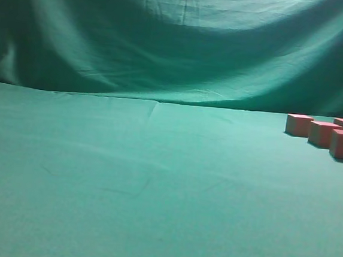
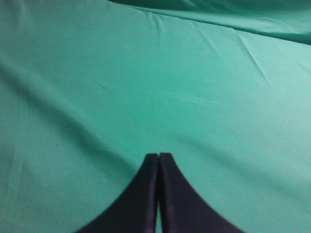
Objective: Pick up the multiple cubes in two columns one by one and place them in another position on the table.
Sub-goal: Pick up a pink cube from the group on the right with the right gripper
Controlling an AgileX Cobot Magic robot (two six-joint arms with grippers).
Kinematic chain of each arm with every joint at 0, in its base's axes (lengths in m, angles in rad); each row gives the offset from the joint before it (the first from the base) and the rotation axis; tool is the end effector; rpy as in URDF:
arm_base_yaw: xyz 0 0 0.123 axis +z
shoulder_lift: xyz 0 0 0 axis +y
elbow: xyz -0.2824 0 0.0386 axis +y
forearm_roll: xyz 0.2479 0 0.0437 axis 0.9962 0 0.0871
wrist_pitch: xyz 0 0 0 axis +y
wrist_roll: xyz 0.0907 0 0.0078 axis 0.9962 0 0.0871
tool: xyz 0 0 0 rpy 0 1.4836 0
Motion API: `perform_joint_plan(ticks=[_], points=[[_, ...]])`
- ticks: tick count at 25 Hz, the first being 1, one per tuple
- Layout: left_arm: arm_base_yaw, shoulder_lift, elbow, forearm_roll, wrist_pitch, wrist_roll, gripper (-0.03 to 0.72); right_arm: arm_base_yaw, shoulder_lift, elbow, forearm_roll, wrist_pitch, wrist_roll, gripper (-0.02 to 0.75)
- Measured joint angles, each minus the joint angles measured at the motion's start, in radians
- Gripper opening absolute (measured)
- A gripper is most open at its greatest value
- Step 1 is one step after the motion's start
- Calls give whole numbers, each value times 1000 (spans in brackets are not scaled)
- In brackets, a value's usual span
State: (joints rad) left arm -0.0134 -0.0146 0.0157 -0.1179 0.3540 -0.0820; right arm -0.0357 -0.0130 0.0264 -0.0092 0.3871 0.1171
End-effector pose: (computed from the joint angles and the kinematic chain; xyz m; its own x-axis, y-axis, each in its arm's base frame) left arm 0.0527 -0.0044 0.1769 -0.2677 -0.1877 -0.9450 0.0015 0.9808 -0.1953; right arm 0.0521 -0.0022 0.1701 -0.3020 0.1192 -0.9458 0.0721 0.9922 0.1020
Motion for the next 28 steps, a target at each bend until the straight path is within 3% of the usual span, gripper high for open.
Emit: perform_joint_plan(ticks=[28], points=[[0,0,0,45,0,51,0,0,0,0,0,0,0,0]])
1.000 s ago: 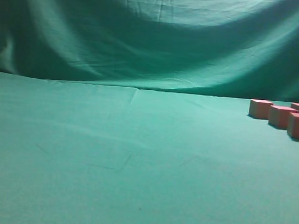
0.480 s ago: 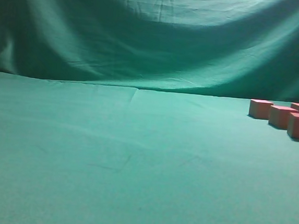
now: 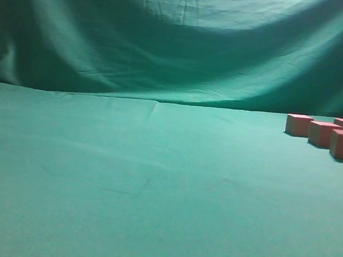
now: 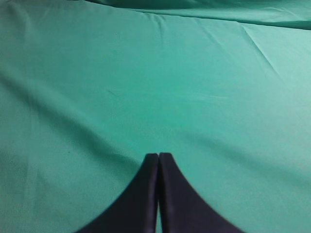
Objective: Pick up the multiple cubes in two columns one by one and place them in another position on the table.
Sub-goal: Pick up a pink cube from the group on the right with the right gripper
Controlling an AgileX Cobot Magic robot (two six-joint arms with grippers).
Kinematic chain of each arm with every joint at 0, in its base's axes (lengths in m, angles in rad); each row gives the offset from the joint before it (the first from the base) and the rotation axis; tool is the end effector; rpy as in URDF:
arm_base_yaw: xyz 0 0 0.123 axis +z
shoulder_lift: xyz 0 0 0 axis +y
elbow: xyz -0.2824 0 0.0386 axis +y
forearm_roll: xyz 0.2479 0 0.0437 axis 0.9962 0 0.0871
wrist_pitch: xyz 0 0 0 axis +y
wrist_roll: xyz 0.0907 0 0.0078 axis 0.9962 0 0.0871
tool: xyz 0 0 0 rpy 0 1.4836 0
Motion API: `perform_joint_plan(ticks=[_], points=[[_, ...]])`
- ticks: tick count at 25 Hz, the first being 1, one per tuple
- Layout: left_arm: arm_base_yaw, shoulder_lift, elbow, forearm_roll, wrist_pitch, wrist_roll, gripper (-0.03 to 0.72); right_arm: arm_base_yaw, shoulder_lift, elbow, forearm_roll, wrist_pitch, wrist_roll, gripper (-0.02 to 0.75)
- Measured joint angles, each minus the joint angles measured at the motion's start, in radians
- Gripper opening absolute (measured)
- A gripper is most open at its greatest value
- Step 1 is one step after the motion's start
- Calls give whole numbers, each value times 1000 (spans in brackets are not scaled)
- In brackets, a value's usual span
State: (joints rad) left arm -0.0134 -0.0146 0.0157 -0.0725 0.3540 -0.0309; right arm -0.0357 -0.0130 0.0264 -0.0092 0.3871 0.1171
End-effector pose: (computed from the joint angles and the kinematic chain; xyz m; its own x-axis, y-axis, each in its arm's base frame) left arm 0.0527 -0.0030 0.1768 -0.2663 -0.0952 -0.9592 0.0114 0.9947 -0.1019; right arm 0.0521 -0.0022 0.1701 -0.3020 0.1192 -0.9458 0.0721 0.9922 0.1020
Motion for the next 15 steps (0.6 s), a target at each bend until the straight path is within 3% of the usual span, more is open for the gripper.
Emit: perform_joint_plan(ticks=[5,12,15], points=[[0,0,0,0,0,0,0,0,0,2,68,-48,0,0],[0,0,0,8,0,0,0,0,0,3,133,-440,2,0],[0,0,0,7,0,0,0,0,0,-43,137,-411,34,0]])
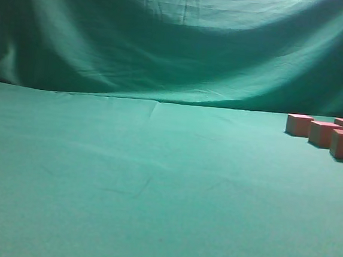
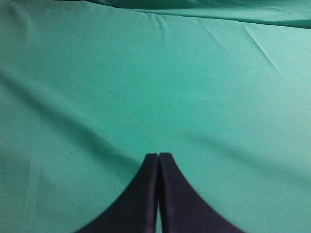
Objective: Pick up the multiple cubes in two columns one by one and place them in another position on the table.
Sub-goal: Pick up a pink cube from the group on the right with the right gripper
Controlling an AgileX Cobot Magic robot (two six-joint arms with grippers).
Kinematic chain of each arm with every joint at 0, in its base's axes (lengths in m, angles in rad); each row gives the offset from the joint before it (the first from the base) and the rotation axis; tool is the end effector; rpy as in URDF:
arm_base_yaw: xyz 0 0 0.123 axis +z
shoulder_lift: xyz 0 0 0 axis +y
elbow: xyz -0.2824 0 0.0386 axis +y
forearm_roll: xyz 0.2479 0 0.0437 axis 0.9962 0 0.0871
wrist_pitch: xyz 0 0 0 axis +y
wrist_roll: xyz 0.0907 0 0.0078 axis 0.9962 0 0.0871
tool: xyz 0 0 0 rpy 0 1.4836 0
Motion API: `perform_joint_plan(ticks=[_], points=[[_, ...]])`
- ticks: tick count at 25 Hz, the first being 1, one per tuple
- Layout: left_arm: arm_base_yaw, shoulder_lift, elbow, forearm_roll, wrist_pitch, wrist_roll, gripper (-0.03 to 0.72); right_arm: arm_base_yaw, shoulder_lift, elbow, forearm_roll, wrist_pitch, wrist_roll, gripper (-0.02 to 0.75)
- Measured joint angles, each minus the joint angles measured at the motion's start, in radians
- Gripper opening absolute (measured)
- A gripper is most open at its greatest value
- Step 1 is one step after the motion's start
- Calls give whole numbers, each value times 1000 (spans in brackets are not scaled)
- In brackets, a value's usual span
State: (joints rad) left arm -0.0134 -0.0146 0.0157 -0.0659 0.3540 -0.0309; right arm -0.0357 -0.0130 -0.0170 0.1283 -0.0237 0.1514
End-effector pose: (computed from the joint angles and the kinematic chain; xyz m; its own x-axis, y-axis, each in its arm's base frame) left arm 0.0527 -0.0028 0.1767 -0.2662 -0.0890 -0.9598 0.0108 0.9954 -0.0953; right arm 0.0537 -0.0022 0.2217 0.1454 0.2710 -0.9515 -0.0015 0.9618 0.2737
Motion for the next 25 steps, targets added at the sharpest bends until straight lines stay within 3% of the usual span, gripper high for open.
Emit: perform_joint_plan(ticks=[6,19,22,25], points=[[0,0,0,0,0,0,0,0,99,-260,2,304,11,0],[0,0,0,0,0,0,0,5,758,-722,42,1009,-244,0],[0,0,0,0,0,0,0,70,888,-781,58,1110,-252,0],[0,0,0,0,0,0,0,183,995,-788,51,1115,-254,0]])
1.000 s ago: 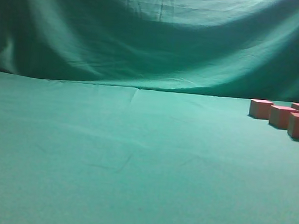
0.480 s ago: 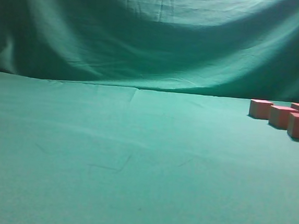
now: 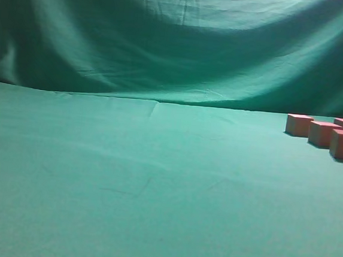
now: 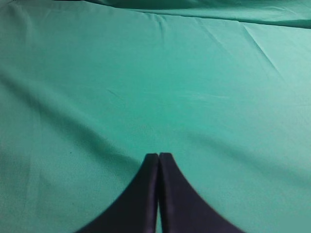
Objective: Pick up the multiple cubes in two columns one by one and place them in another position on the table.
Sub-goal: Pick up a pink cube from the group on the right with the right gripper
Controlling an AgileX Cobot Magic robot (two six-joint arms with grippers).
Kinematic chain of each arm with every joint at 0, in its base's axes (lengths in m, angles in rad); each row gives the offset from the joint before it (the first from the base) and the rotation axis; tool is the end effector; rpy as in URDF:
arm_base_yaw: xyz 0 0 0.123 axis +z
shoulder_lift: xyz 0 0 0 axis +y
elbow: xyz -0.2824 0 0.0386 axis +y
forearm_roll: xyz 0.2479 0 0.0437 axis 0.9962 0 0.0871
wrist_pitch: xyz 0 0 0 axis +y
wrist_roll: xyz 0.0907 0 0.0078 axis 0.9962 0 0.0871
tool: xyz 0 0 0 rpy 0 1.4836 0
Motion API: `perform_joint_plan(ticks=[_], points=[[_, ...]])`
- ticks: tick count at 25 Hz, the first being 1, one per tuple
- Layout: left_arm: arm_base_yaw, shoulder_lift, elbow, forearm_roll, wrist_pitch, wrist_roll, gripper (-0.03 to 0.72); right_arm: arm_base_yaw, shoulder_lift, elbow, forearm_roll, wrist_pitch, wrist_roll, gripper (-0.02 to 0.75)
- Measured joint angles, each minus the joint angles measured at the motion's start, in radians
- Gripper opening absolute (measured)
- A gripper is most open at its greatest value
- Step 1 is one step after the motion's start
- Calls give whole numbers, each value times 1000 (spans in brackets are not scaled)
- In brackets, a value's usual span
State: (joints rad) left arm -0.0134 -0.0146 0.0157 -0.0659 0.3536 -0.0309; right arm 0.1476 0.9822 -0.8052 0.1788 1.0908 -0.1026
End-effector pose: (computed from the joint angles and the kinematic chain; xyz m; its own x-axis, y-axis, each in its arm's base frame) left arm 0.0527 -0.0028 0.1768 -0.2658 -0.0890 -0.9599 0.0108 0.9954 -0.0953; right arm 0.1578 0.0380 0.2957 -0.9081 -0.1543 -0.3892 -0.2231 0.9650 0.1380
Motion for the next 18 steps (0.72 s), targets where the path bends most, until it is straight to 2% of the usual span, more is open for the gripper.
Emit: perform_joint_plan(ticks=[3,5,9,10,11,18], points=[[0,0,0,0,0,0,0,114,97,-2,-71,-53,67,0],[0,0,0,0,0,0,0,157,161,-2,-142,-91,140,0],[0,0,0,0,0,0,0,177,272,-2,-187,-130,204,0],[0,0,0,0,0,0,0,177,294,-2,-187,-135,208,50],[0,0,0,0,0,0,0,177,320,-4,-189,-143,212,50],[0,0,0,0,0,0,0,177,447,-7,-191,-207,268,459]])
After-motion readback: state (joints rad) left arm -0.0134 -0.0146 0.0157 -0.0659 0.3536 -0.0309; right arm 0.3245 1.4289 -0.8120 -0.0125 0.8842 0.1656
